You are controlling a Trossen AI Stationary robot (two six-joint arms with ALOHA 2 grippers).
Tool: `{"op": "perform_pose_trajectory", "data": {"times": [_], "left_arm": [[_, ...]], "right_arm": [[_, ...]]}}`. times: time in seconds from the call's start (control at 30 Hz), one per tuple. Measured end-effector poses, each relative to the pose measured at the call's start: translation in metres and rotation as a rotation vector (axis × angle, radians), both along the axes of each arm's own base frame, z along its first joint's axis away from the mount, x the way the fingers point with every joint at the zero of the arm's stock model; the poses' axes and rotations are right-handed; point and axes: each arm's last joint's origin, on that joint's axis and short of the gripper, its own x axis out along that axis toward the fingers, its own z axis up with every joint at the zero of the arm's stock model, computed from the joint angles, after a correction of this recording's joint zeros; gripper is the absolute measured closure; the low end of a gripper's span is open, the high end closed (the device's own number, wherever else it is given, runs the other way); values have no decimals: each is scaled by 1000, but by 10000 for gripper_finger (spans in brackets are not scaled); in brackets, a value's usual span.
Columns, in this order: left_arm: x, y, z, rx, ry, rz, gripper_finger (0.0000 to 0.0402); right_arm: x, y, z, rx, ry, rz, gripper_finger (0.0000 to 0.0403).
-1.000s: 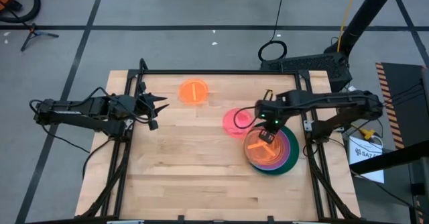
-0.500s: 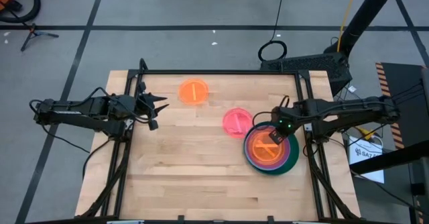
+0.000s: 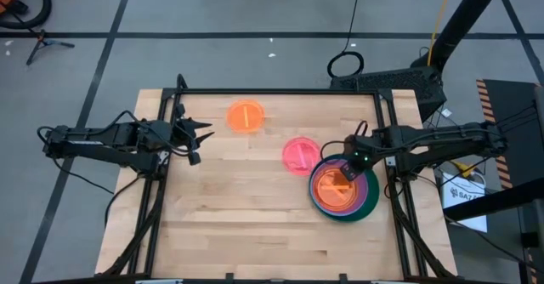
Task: Stack plastic plates
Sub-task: Stack the small pink plate on top of the bottom small orange plate
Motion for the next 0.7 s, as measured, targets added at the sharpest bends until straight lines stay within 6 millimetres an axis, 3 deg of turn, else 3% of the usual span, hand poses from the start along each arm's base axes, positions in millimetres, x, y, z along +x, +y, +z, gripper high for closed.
{"op": "perform_pose_trajectory", "data": {"times": [0.27,0.5,0.7], "left_arm": [[0,0,0,9,6,-4,277],[2,0,2,26,-12,-12,277],[2,0,4,36,-30,-17,277]], "right_arm": [[19,-4,7,-100,-205,-57,319],[45,-6,25,-235,-525,15,330],[53,-15,23,-335,-530,-8,339]]}}
